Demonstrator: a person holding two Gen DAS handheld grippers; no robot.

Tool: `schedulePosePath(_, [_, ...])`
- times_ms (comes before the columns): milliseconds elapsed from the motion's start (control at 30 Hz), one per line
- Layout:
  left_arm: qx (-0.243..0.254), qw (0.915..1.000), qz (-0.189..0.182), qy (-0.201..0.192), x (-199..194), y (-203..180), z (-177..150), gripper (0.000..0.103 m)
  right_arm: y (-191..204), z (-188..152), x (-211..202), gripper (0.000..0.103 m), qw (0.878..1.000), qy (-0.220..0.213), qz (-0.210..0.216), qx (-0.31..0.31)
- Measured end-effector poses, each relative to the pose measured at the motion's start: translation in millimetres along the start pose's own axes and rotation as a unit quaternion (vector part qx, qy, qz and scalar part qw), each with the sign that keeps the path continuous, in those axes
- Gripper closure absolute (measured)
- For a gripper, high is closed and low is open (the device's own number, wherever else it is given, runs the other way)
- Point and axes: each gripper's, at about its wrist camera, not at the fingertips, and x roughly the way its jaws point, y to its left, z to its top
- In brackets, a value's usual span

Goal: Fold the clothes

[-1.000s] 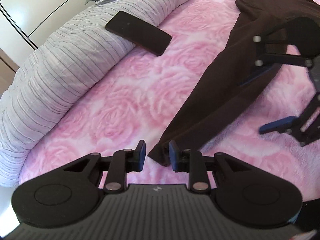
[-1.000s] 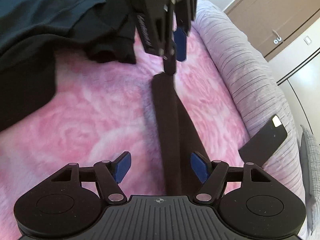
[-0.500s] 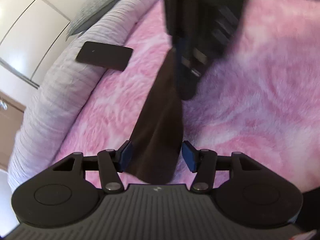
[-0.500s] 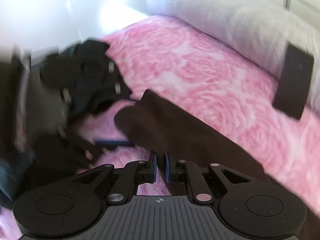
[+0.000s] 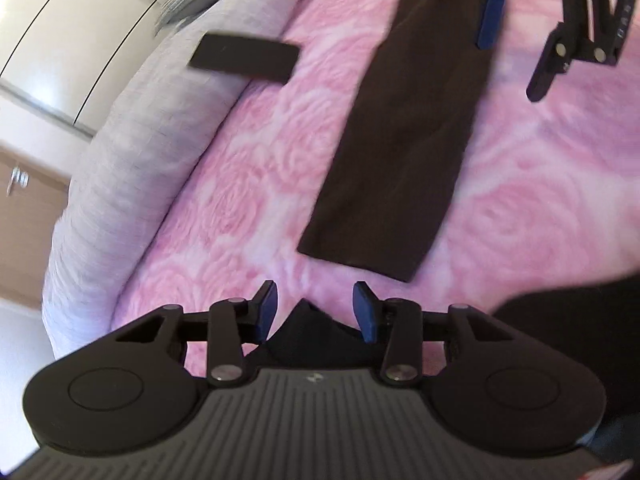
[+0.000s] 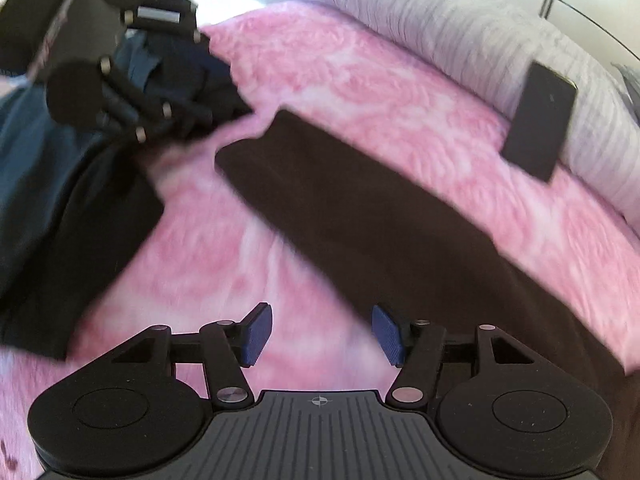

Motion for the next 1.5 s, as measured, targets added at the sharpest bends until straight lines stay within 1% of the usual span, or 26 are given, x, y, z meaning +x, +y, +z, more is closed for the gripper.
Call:
schedulePosePath(67, [0.032,0.9991,-0.017,-0.020,-4,-15,8,0.063,7,-17,-7,0.043,1.000,0.011,-0.010,0.018])
schedulePosePath(133, [0.052,0.9975,-0.036,-0.032,3,-30,19,0.062,9,-35,-13,0.043,0.998,0.029,-0.012,0.046])
schedulePosePath(167, [0.048,0.9974,-0.049,-0.023,11,-34,23,0.061,10,-45,-16,0.043,0.997,0.040,-0.014,0.062])
schedulePosePath(233, [0.029,0.9964,-0.080,0.008,30,-40,30,0.062,8,-66,-24,0.043,0.993,0.065,-0.023,0.095])
schedulePosePath(267, [0.019,0.9959,-0.087,0.017,36,-42,32,0.063,5,-75,-32,0.043,0.990,0.070,-0.027,0.115])
schedulePosePath(333, [0.000,0.9957,-0.088,0.027,36,-38,35,0.063,-2,-94,-49,0.043,0.984,0.080,-0.036,0.156])
schedulePosePath(367, [-0.010,0.9955,-0.089,0.031,34,-36,36,0.063,-6,-103,-62,0.043,0.981,0.078,-0.046,0.173])
schedulePosePath(467, [-0.016,0.9965,-0.071,0.041,21,-31,42,0.063,-16,-130,-102,0.043,0.969,0.072,-0.078,0.224])
schedulePosePath(500, [-0.020,0.9968,-0.065,0.041,13,-30,46,0.063,-21,-140,-118,0.043,0.965,0.067,-0.095,0.237])
schedulePosePath(600, [-0.036,0.9972,-0.055,0.037,-11,-28,66,0.063,-35,-172,-165,0.043,0.949,0.052,-0.148,0.273])
schedulePosePath(700, [-0.045,0.9975,-0.048,0.025,-37,-35,102,0.063,-53,-206,-212,0.043,0.929,0.037,-0.201,0.309])
schedulePosePath(800, [-0.052,0.9973,-0.052,0.009,-61,-55,149,0.062,-84,-252,-258,0.043,0.906,0.026,-0.241,0.347])
schedulePosePath(933, [-0.064,0.9957,-0.067,-0.004,-84,-97,229,0.062,-134,-321,-318,0.043,0.883,0.013,-0.269,0.384])
schedulePosePath(1033, [-0.077,0.9948,-0.067,-0.002,-97,-134,297,0.061,-179,-382,-358,0.043,0.876,-0.001,-0.267,0.402])
schedulePosePath(1067, [-0.082,0.9943,-0.068,0.001,-100,-147,319,0.059,-194,-403,-369,0.043,0.874,-0.005,-0.265,0.407])
schedulePosePath(1200, [-0.100,0.9909,-0.090,0.007,-112,-207,412,0.058,-256,-474,-428,0.043,0.867,-0.014,-0.270,0.418])
schedulePosePath(1233, [-0.101,0.9898,-0.101,0.004,-115,-221,435,0.058,-270,-488,-442,0.043,0.864,-0.013,-0.275,0.421])
schedulePosePath(1333, [-0.089,0.9877,-0.128,-0.012,-125,-254,493,0.057,-311,-523,-485,0.043,0.847,-0.014,-0.287,0.447])
schedulePosePath(1400, [-0.087,0.9847,-0.149,-0.028,-129,-270,529,0.057,-329,-538,-509,0.043,0.842,-0.018,-0.290,0.454])
schedulePosePath(1500, [-0.087,0.9795,-0.174,-0.052,-124,-283,575,0.057,-352,-549,-541,0.043,0.838,-0.020,-0.305,0.452])
